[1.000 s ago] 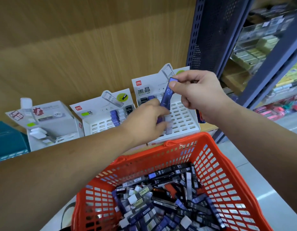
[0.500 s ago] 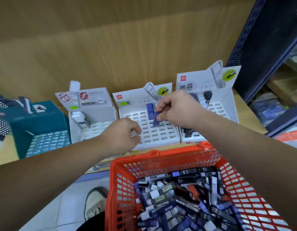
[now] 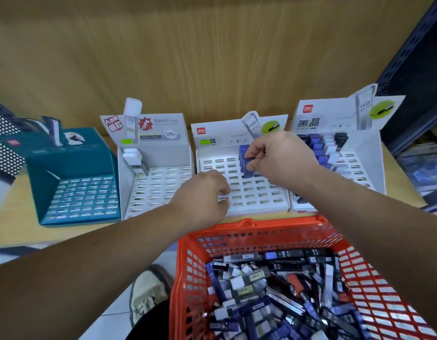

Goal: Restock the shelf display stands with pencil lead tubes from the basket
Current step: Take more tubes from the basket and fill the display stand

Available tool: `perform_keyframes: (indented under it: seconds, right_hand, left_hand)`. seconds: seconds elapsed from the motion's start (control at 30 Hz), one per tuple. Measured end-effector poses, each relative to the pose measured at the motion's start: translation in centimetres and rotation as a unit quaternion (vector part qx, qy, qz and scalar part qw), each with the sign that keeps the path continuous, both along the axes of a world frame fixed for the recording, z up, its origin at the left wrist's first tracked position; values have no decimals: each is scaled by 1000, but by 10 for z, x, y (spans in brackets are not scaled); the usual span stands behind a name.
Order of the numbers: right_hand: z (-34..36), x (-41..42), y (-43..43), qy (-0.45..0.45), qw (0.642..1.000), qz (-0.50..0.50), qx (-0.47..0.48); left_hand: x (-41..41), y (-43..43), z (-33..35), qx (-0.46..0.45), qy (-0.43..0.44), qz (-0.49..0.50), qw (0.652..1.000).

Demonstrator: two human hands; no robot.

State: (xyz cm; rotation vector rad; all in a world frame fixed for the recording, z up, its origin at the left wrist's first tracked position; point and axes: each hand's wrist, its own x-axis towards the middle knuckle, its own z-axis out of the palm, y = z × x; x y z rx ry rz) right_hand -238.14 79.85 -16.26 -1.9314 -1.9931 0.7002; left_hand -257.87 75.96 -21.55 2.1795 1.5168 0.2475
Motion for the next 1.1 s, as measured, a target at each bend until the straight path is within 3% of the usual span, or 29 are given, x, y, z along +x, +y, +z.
perform_keyframes:
  seconds: [0.13, 0.27, 0.4, 0.43, 0.5, 0.57, 0.63, 0.73, 0.87, 1.0, 1.1]
  right_hand:
    - [1, -7, -1, -44, 999, 7, -10]
    - [0, -11, 2, -146, 989, 17, -19]
    - [5, -6, 4, -126, 991, 31, -18]
    - [9, -6, 4, -57, 998, 23, -15]
    - [26, -9, 6, 209, 977, -35, -35]
    - [49, -18, 4, 464, 877, -79, -96]
    - [68, -30, -4, 554, 821, -71, -119]
    - [83, -53, -23, 550, 825, -52, -119]
    - [94, -91, -44, 534, 837, -45, -111]
    - [92, -132, -51, 333, 941, -54, -38]
    - [76, -158, -55, 192, 977, 12, 92]
  left_hand:
    - [1, 0, 0, 2, 9, 2, 1000]
    - [2, -1, 2, -1, 8, 8, 1000]
    - [-1, -4, 10, -41, -37, 26, 998]
    - [-3, -5, 14, -53, -59, 40, 996]
    - [-5, -9, 29, -87, -125, 90, 984]
    - [-7, -19, 50, -150, -236, 154, 947]
    - [-9, -32, 73, -207, -332, 188, 901]
    - [-20, -53, 100, -214, -421, 195, 860]
    - [-47, -73, 117, -145, -453, 225, 850]
    - [-97, -84, 122, -53, -431, 235, 869]
    - [-148, -84, 124, 16, -378, 250, 891]
